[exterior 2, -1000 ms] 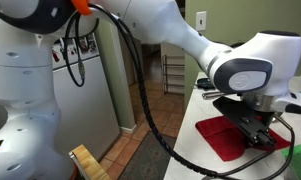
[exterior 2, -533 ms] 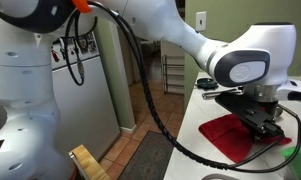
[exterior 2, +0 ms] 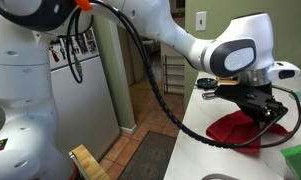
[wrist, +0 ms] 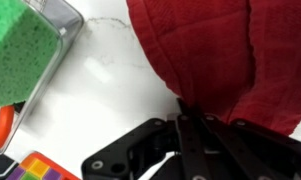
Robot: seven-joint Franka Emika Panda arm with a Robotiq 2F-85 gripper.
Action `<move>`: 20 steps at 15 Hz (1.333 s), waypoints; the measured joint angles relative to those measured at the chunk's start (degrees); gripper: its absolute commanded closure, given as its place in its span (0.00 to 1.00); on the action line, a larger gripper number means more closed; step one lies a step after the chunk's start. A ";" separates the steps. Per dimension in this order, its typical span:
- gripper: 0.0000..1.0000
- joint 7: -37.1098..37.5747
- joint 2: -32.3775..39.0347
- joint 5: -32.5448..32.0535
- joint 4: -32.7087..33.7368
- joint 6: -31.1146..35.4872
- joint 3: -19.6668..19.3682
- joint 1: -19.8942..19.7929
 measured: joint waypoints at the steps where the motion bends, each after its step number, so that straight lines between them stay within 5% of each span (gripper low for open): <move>1: 0.99 0.39 -0.06 -1.43 -0.11 0.94 0.01 0.66; 11: 0.99 7.95 -1.65 -19.36 -4.61 10.28 -0.19 6.13; 20: 0.99 17.76 -2.15 -40.00 -10.45 31.84 -3.65 9.06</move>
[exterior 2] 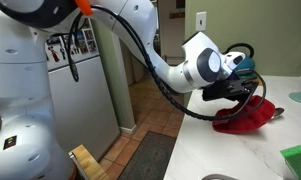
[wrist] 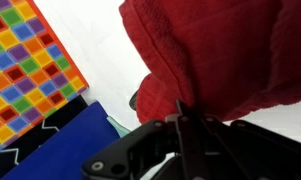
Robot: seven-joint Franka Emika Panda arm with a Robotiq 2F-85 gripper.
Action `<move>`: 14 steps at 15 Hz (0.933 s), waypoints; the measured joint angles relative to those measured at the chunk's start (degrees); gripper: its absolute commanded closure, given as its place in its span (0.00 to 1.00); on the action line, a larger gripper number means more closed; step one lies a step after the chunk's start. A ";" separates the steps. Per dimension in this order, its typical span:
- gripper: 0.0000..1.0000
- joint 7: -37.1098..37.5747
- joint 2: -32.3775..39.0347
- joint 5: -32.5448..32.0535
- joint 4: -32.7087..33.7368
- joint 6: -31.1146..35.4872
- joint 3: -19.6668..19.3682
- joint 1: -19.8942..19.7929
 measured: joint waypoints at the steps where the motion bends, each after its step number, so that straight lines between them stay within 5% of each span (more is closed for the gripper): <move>1: 0.99 0.56 0.03 -1.89 -0.54 2.07 -0.39 0.12; 8: 0.99 -1.22 2.04 -5.97 -3.63 15.97 -0.06 -0.41; 14: 0.99 -5.60 5.54 -5.08 -6.12 21.46 10.50 -8.58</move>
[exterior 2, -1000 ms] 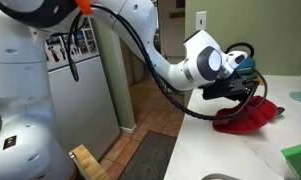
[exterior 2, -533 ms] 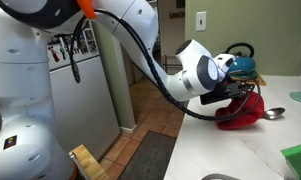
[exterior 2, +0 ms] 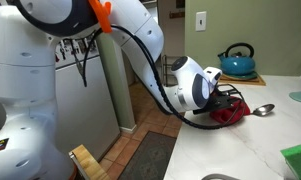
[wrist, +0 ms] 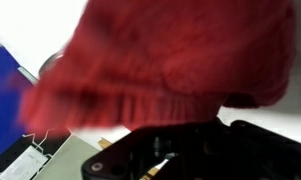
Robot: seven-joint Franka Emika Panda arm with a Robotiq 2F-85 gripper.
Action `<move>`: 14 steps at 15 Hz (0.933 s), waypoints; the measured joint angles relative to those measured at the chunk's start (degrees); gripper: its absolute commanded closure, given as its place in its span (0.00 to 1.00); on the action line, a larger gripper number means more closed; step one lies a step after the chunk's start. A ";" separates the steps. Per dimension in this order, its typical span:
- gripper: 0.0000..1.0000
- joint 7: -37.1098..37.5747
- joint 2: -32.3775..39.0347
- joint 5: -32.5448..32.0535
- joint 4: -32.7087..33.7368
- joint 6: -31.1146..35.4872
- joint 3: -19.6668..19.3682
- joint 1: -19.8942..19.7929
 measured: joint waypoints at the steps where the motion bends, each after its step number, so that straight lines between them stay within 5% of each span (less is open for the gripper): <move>1: 0.99 0.00 0.46 -0.32 0.17 0.42 2.32 -2.22; 4: 0.99 0.00 0.81 -2.10 0.55 0.69 9.33 -9.58; 5: 0.73 0.00 0.97 -2.58 0.67 0.69 11.58 -11.91; 14: 0.10 0.15 1.96 -3.44 1.22 -1.12 28.61 -30.77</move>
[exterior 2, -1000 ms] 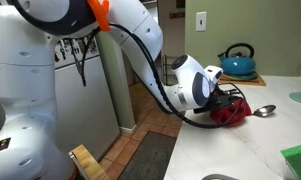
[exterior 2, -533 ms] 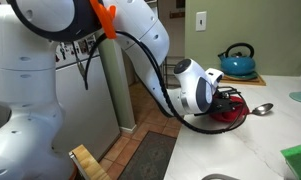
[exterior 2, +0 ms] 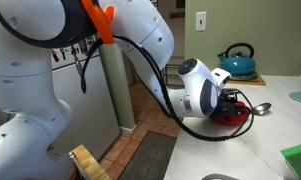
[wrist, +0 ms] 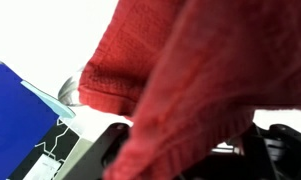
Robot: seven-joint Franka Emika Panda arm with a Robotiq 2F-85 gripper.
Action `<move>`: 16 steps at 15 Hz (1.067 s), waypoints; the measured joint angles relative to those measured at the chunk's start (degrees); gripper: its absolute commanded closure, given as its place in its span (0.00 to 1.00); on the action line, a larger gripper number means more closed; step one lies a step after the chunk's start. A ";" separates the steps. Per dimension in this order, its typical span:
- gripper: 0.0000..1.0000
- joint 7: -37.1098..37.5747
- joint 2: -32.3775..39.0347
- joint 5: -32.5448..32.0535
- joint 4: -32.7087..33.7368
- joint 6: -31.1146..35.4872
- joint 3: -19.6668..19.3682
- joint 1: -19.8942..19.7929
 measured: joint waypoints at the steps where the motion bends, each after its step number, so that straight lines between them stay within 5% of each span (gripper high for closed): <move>1: 0.03 0.00 0.01 0.00 -0.01 -0.51 1.75 -2.08; 10: 0.00 0.08 -0.04 0.33 -0.04 -3.27 17.11 -20.57; 16: 0.00 0.08 -0.10 3.99 -0.39 -10.35 32.31 -35.19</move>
